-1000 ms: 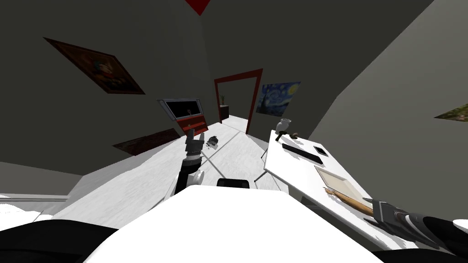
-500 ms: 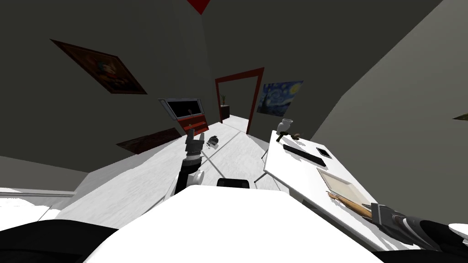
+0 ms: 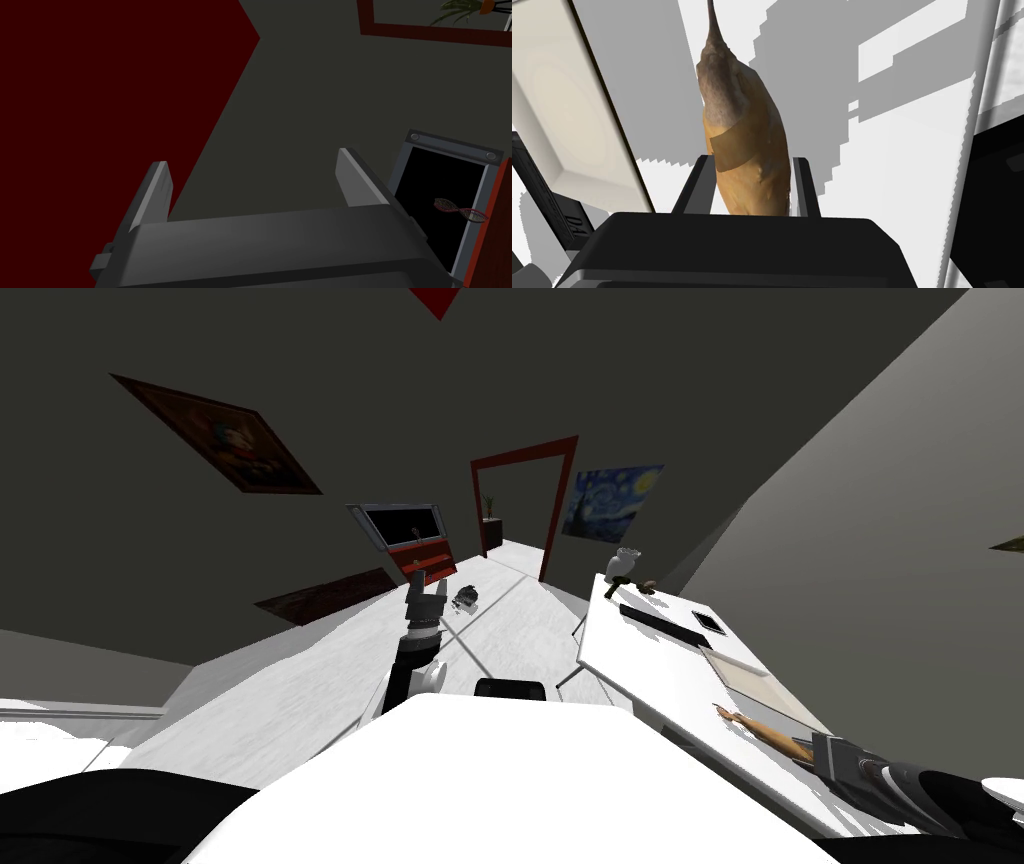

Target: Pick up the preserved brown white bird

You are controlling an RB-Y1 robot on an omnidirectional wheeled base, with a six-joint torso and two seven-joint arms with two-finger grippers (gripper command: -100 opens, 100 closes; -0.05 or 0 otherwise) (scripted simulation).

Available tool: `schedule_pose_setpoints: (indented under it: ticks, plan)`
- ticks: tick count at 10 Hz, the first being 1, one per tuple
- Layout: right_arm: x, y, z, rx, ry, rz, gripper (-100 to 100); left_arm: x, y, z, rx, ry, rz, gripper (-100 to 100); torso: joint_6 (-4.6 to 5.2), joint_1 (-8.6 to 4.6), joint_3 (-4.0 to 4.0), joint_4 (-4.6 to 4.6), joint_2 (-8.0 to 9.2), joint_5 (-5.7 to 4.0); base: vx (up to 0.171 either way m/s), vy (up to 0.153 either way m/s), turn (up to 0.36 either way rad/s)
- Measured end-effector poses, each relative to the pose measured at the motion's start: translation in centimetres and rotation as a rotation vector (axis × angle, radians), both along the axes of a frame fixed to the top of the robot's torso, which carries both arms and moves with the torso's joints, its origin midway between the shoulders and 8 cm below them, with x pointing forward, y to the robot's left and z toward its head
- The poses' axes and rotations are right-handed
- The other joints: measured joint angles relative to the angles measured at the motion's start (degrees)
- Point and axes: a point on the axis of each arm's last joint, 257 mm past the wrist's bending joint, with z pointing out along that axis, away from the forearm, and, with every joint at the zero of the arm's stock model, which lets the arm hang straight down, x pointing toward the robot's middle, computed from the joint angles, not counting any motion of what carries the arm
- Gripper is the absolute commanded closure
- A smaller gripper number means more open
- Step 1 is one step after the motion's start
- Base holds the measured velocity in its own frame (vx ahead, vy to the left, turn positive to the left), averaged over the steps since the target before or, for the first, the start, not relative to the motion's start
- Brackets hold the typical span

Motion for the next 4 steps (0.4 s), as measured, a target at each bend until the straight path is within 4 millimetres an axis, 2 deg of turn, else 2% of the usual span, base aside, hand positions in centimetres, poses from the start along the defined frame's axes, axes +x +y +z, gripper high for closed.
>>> schedule_pose_setpoints:
  ticks: [1, 3, 4]
  plan:
    - [-0.2, 0.1, -0.1, 0.0, -0.001, -0.003, 100, 0.0, 0.0, 0.0, 0.0, 0.0, 0.0, 0, 0.03, -0.02, 0.0, -0.01, 0.01, -0.04, -0.011, 0.023, -0.071]
    - [0.6, 0.0, 1.1, -0.004, -0.002, 0.009, 100, 0.0, 0.0, 0.0, 0.0, 0.0, 0.0, 0, 0.08, 0.2, 0.07, 0.02, 0.12, 0.03, -0.017, 0.035, -0.064]
    - [0.7, 0.0, 1.2, -0.003, -0.002, 0.008, 0, 0.0, 0.0, 0.0, 0.0, 0.0, 0.0, 0, 0.05, 0.13, 0.06, 0.02, 0.1, 0.01, 0.0, 0.0, 0.0]
